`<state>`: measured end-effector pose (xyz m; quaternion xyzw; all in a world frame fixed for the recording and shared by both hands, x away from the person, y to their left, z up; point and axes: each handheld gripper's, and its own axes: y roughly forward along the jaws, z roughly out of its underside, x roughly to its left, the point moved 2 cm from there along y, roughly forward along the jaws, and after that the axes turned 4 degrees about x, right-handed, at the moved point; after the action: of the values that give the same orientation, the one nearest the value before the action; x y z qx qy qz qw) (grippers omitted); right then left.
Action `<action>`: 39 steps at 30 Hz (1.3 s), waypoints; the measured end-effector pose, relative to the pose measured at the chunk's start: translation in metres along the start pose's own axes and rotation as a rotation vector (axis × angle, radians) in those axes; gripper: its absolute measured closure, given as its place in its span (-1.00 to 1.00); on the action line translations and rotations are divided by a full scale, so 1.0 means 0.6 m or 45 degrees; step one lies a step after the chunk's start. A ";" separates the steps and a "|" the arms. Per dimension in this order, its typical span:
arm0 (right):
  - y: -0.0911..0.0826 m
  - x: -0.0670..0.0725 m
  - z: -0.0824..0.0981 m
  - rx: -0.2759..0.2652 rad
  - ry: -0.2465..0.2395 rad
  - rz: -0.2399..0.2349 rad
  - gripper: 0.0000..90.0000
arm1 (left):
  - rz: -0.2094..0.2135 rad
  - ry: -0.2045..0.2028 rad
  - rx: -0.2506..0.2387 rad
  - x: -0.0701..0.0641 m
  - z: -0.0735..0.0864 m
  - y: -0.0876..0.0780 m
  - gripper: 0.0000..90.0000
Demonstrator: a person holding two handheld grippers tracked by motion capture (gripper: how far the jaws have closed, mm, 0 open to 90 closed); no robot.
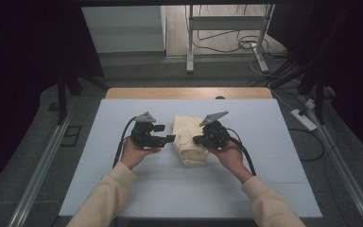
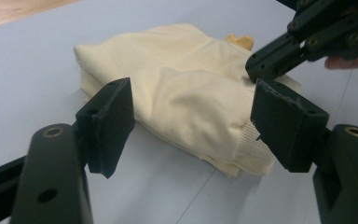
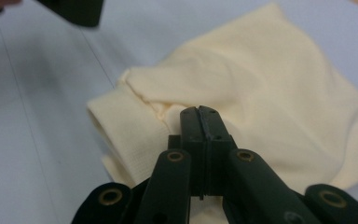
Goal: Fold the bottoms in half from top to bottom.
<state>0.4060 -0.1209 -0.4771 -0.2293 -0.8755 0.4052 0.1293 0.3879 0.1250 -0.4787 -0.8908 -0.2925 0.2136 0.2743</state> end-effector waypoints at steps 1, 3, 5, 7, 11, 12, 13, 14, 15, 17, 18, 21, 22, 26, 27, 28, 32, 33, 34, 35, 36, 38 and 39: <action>0.002 -0.001 0.006 0.006 0.005 -0.003 0.98 | 0.001 -0.001 0.000 0.000 0.000 0.000 -0.34; 0.004 -0.004 0.018 0.012 0.016 -0.008 0.98 | -0.001 0.000 0.005 0.001 0.000 0.001 -0.34; 0.006 -0.006 0.027 0.013 0.022 -0.014 0.98 | -0.002 0.001 0.008 0.000 0.001 0.002 -0.35; 0.007 -0.007 0.033 0.012 0.024 -0.015 0.98 | -0.002 0.003 0.011 0.000 0.001 0.002 -0.35; 0.009 -0.007 0.041 0.009 0.005 -0.010 0.98 | -0.001 0.003 0.011 -0.001 0.001 0.001 -0.35; 0.010 -0.007 0.044 0.007 0.004 -0.010 0.98 | -0.001 0.001 0.010 0.000 0.002 0.000 -0.35; 0.011 -0.006 0.048 0.001 0.008 -0.011 0.98 | -0.002 0.001 0.010 0.000 0.002 0.000 -0.35; 0.012 -0.005 0.051 -0.006 0.000 -0.008 0.98 | -0.002 0.000 0.009 0.001 0.002 0.000 -0.35; 0.013 -0.004 0.053 -0.011 -0.006 -0.005 0.98 | -0.001 -0.002 0.010 0.001 0.003 0.000 -0.35; 0.013 -0.002 0.056 -0.028 -0.022 0.005 0.98 | -0.002 0.001 0.016 0.000 0.003 0.000 -0.35; 0.013 -0.001 0.058 -0.037 -0.031 0.016 0.98 | -0.002 0.001 0.018 0.000 0.003 0.001 -0.35; 0.015 0.002 0.062 -0.044 -0.036 0.026 0.99 | -0.001 0.003 0.017 -0.001 0.004 0.000 -0.35; 0.015 0.002 0.063 -0.046 -0.035 0.022 0.99 | -0.001 0.002 0.014 -0.001 0.004 0.000 -0.35; 0.014 -0.001 0.066 -0.044 -0.006 0.002 0.99 | -0.002 -0.002 0.016 -0.001 0.005 -0.001 -0.35; 0.015 -0.002 0.066 -0.045 -0.003 -0.004 0.99 | 0.000 -0.002 0.017 -0.001 0.005 -0.001 -0.35; 0.015 -0.002 0.066 -0.046 -0.001 -0.006 0.99 | -0.001 0.000 0.018 -0.001 0.005 0.000 -0.35; 0.018 -0.003 0.067 -0.045 0.002 -0.010 0.99 | 0.000 0.000 0.021 -0.001 0.005 0.001 -0.35; 0.019 -0.004 0.066 -0.045 0.014 -0.013 0.99 | 0.000 0.001 0.020 -0.001 0.005 0.001 -0.35; 0.019 -0.005 0.066 -0.045 0.020 -0.016 0.99 | -0.001 0.001 0.021 -0.002 0.005 0.001 -0.35; 0.019 -0.005 0.066 -0.047 0.026 -0.021 0.99 | 0.000 0.001 0.021 -0.002 0.005 0.001 -0.35; 0.018 -0.006 0.065 -0.049 0.033 -0.024 0.99 | 0.000 0.002 0.022 -0.002 0.005 0.002 -0.35; 0.016 -0.007 0.063 -0.055 0.039 -0.032 0.99 | 0.000 0.001 0.022 -0.001 0.006 0.002 -0.35; 0.013 -0.008 0.062 -0.060 0.045 -0.034 0.99 | 0.000 0.001 0.022 -0.001 0.006 0.002 -0.35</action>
<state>0.3973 -0.1431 -0.5071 -0.2275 -0.8854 0.3786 0.1446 0.3861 0.1253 -0.4818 -0.8885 -0.2905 0.2157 0.2823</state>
